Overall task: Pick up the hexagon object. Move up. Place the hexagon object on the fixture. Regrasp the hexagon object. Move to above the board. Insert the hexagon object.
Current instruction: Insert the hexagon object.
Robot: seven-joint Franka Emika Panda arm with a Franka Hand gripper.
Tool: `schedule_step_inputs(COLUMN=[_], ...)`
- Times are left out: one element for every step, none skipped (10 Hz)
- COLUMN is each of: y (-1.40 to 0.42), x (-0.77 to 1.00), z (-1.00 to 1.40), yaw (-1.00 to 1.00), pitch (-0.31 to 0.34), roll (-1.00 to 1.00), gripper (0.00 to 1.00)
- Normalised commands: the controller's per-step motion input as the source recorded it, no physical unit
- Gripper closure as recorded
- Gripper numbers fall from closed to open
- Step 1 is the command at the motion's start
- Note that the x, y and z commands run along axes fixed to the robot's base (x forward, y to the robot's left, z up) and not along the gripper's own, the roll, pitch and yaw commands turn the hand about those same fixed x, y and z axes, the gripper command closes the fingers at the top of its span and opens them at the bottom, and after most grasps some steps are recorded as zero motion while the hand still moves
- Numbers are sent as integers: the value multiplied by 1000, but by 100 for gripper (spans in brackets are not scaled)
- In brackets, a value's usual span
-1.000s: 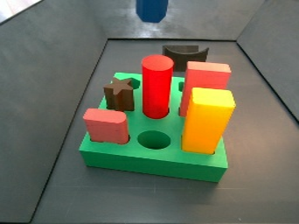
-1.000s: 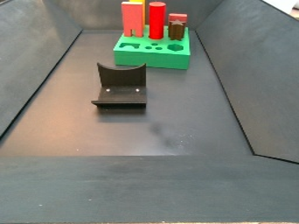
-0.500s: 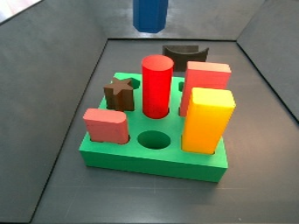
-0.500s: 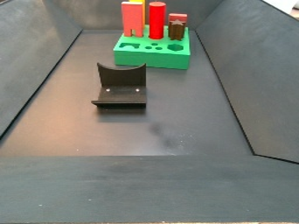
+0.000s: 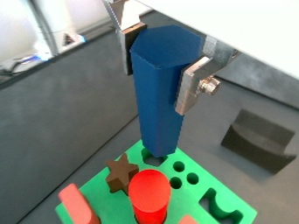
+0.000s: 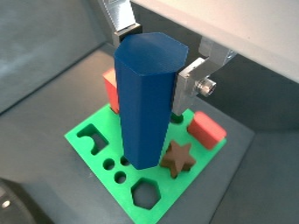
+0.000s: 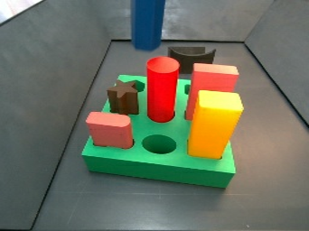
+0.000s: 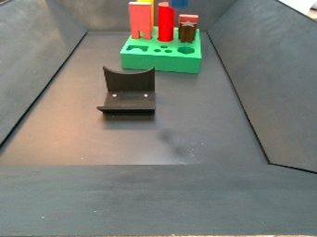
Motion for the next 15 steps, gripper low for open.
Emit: schedule_step_inputs(y=[111,149,146,143,69,0,243,0,326,237,200,0,-43,-9,-20], x=[-263,-343,-466,-457,-97,0,234,0,29,-103,-51,54,63,0,166], z=[-643,-754,-777,-714,-629,-543,-74,-37,-194,-374,-429,69,-74,-309,-637], yaw=[-697,-717,-766,-740,-854,-1000,-500,0,-426,-717,-771,-14,0,0,0], pitch=[-77,-36,0,-30,-67,-117,-130,0,-26,-50,-34,26,0,-59,-124], roll=[-109,-57,-41,-13,-26,-53,-181,0,-30,0,0,7,0,-16,-44], gripper=[100,100,100,100,100,100,100,100,100,100,100,100,100,100,100])
